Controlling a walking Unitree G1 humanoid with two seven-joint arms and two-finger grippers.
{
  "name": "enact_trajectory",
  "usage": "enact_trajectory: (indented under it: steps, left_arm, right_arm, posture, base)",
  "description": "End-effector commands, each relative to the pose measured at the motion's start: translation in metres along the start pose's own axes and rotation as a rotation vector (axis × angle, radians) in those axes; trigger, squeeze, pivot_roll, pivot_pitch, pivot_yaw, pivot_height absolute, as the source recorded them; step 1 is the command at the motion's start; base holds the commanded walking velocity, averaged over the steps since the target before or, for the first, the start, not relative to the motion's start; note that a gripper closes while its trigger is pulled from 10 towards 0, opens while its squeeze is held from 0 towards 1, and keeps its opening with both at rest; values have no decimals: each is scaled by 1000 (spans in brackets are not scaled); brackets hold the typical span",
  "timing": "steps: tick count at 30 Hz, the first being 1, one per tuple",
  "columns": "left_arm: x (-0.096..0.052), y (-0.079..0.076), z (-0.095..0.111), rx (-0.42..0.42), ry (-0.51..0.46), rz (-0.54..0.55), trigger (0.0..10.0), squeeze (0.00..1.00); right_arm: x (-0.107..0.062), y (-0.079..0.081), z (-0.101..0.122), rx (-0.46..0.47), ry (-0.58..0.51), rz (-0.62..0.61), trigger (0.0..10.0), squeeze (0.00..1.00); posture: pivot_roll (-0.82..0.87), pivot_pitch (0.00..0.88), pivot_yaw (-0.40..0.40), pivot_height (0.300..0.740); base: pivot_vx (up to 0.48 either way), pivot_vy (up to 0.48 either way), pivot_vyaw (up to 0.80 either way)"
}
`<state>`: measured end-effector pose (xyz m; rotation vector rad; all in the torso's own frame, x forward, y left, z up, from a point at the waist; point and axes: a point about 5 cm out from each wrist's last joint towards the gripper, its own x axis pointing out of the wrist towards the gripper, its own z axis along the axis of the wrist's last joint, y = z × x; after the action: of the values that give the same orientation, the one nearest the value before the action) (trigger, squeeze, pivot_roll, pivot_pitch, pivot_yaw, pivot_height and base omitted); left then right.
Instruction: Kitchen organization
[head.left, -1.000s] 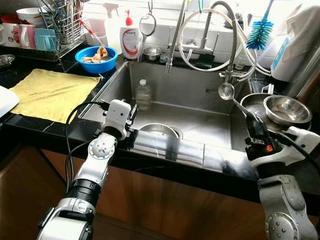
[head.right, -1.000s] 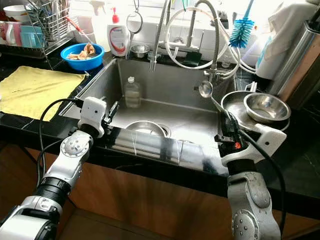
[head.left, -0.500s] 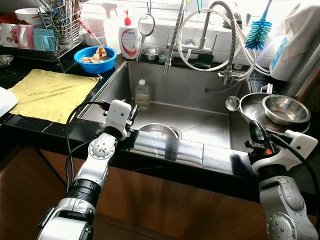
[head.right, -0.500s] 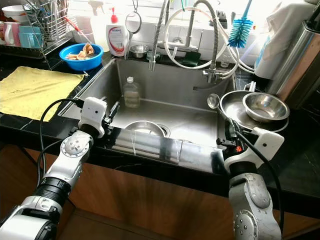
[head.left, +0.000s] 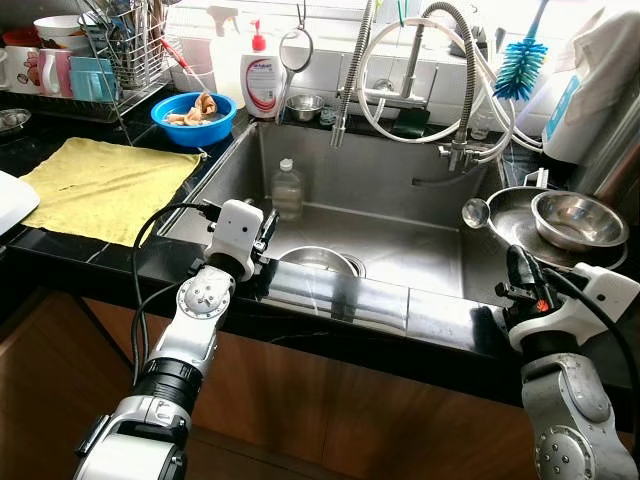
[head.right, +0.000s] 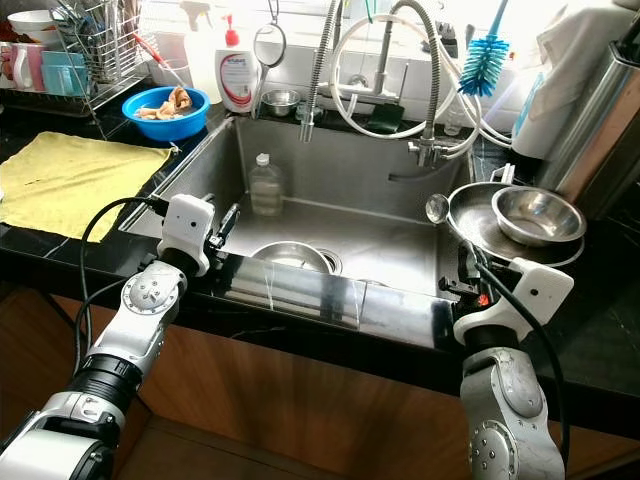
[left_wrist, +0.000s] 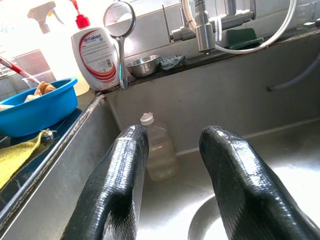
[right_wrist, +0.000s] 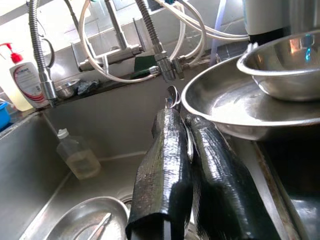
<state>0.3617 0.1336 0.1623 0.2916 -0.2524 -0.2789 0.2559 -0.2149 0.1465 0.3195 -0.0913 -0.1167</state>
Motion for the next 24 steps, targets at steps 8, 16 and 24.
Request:
enact_trajectory:
  steps: [8,16,24]
  left_arm:
    - [2,-3,4,5,-14,-21,10000,0]
    - [2,-3,4,6,-13,-22,10000,0]
    - [2,-4,4,7,-14,-25,10000,0]
  right_arm:
    - [1,-12,5,-20,-25,-81,10000,0]
    - [1,-17,6,-24,-36,-121,10000,0]
    - [2,-21,7,-33,-42,-152,10000,0]
  posture:
    - [58,0,-28,740]
    - [58,0,-29,740]
    - [59,0,-30,740]
  base:
    - [0,0,0]
    - [0,0,0]
    - [0,0,0]
